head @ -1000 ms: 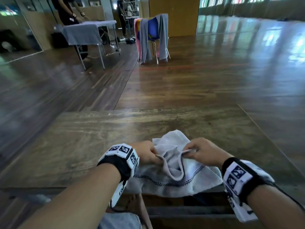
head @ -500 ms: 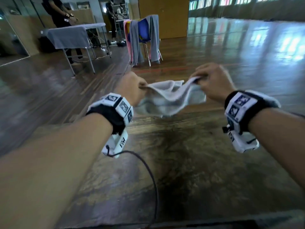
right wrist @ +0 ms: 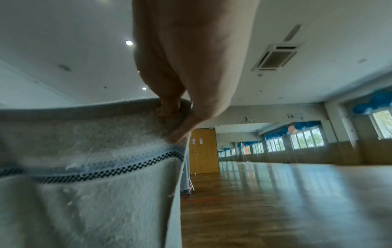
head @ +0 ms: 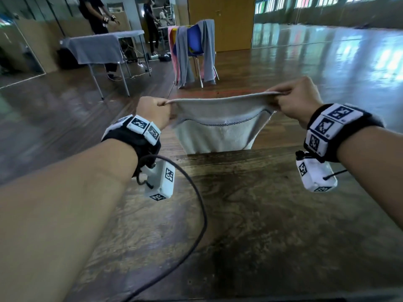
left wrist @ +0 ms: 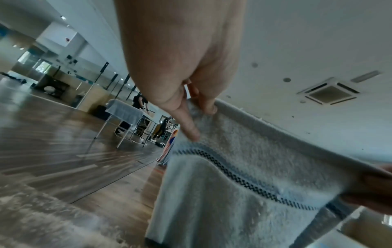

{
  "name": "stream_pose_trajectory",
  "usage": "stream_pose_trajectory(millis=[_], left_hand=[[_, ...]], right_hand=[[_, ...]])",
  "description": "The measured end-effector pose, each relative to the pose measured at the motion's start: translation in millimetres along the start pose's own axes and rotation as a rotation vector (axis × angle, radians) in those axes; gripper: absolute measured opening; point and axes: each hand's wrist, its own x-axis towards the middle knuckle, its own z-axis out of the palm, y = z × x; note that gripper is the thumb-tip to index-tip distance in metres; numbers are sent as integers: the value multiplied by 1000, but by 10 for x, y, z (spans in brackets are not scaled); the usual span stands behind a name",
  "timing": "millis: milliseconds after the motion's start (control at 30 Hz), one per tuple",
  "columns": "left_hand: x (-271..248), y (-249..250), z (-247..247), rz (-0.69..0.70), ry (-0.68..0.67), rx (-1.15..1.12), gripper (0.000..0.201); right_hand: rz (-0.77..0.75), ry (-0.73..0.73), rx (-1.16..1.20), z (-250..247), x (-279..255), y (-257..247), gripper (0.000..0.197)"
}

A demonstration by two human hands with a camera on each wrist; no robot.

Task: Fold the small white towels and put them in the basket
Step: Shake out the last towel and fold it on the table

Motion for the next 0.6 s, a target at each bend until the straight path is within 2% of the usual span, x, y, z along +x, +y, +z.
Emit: stream_pose_trajectory(millis=[100, 167, 233, 300, 433, 533, 600], left_hand=[[-94, -83, -7, 120, 175, 168, 20], [-205, -190, -27, 94, 98, 226, 20], [-362, -362, -39, 7, -47, 308, 20], [-526, -508, -64, -27, -98, 377, 20], [-713, -539, -146, -8, 86, 247, 18], [-663, -396, -230, 18, 256, 164, 21], [-618, -259, -302, 69, 387, 85, 22]], right_hand=[[-93, 8, 33, 63, -65, 47, 26], [-130, -81, -19, 81, -179, 158, 23], [-72, -281, -154, 84, -340, 309, 20], [-23, -409, -217, 89, -529, 451, 17], [-46, -331, -73, 140, -820, 502, 18], [-73, -245, 25, 172, -813, 363, 17], [-81, -240, 96, 196, -782, 230, 19]])
